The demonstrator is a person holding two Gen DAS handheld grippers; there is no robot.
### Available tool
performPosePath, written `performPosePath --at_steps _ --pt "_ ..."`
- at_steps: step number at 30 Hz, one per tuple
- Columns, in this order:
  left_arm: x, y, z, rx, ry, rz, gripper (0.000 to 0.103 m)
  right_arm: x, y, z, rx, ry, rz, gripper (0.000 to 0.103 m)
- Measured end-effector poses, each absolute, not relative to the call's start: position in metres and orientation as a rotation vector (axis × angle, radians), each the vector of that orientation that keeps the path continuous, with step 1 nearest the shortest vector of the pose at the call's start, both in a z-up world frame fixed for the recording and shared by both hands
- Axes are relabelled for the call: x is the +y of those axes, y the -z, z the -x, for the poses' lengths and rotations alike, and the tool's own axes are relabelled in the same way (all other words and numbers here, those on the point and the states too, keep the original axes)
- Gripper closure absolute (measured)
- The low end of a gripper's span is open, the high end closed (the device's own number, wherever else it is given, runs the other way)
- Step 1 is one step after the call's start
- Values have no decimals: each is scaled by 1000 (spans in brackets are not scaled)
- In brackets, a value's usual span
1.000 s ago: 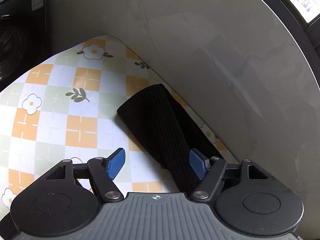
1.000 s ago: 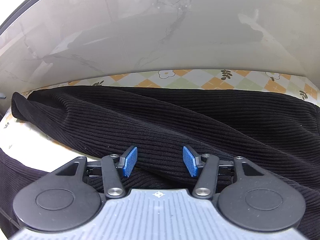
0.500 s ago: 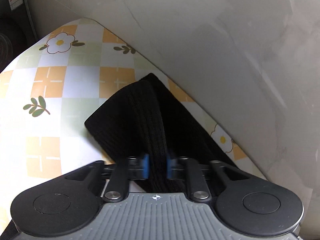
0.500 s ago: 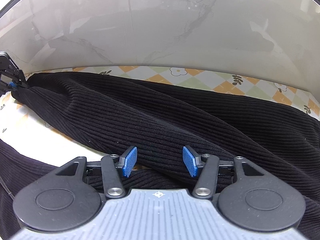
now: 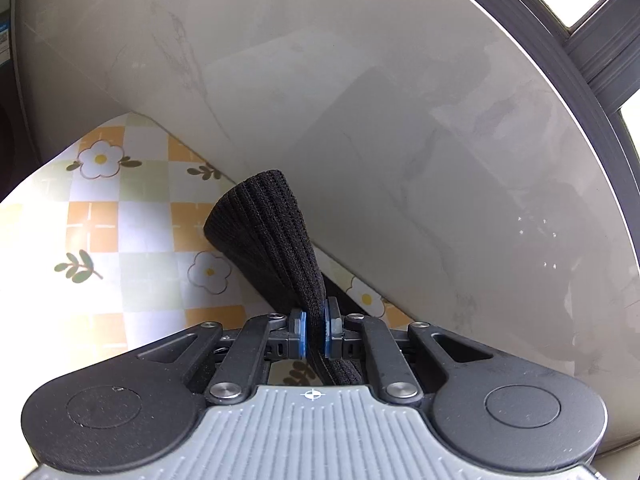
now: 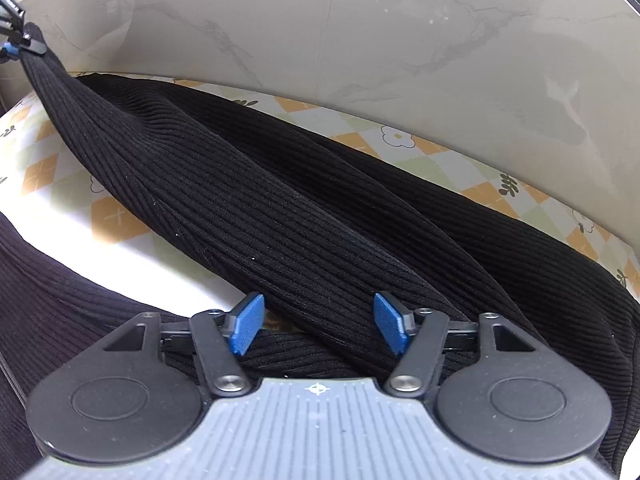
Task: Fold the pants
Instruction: 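Move the left gripper toward the other leg cuff while the right gripper holds its cuff, then close the left gripper on the other pant leg cuff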
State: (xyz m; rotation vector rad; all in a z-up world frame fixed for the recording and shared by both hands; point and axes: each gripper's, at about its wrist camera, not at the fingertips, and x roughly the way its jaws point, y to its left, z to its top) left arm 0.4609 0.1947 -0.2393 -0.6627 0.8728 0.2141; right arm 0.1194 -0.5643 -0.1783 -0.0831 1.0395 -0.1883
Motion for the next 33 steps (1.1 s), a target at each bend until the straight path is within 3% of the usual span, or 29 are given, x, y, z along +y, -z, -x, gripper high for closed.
performPosePath --at_steps 1,4,9,11,13,19,26,33 --pt "198 246 -454 888 -227 676 94 -566 177 -121 1042 182 79 72" --pt "206 275 -434 964 -261 696 94 -574 169 -122 1045 155 58 92" --pt "224 302 -413 1054 -329 759 84 -576 152 -116 1035 114 46 94" --pt "231 297 -408 1040 -359 774 60 -575 146 -112 1030 101 30 94" --pt "240 287 -403 1011 -405 761 46 -575 144 -107 1037 92 8 96" --pt "261 279 -420 966 -444 716 43 -576 154 -108 1046 119 -41 96" --pt "255 300 -453 1067 -286 675 46 -577 156 -107 1045 133 -51 96" --pt "258 299 -434 1130 -218 725 47 -577 158 -106 1037 142 -55 96"
